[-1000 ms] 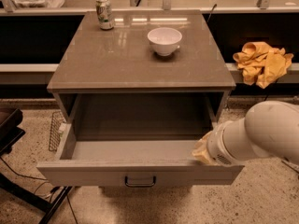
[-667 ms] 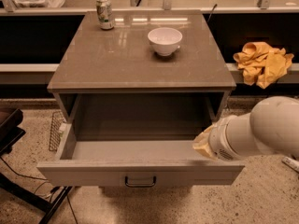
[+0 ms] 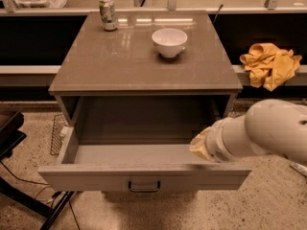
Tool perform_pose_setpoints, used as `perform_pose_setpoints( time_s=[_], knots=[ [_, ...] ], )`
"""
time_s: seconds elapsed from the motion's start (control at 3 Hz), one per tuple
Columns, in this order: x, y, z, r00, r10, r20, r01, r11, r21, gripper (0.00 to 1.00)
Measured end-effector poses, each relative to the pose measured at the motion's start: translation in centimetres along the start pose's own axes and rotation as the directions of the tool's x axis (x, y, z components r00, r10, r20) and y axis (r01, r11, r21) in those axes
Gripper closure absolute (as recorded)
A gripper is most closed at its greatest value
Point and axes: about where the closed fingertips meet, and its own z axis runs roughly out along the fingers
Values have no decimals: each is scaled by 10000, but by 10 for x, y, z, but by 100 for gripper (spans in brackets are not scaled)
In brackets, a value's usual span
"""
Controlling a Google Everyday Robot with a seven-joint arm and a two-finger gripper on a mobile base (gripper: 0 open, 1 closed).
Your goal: Open top drawer
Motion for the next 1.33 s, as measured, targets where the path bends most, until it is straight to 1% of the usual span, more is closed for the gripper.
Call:
perform_pose_setpoints(
  time_s=[0.33, 0.67, 1.0, 1.33],
  knots=[
    [-24, -8, 42, 9970, -645, 424, 663, 9969, -419, 100],
    [-47, -22, 90, 9903, -1272, 553, 1318, 9872, -893, 100],
    [-55, -21, 102, 9876, -1452, 599, 1508, 9831, -1042, 100],
    [-51, -13, 108, 9886, -1303, 756, 1384, 9838, -1143, 100]
  ],
)
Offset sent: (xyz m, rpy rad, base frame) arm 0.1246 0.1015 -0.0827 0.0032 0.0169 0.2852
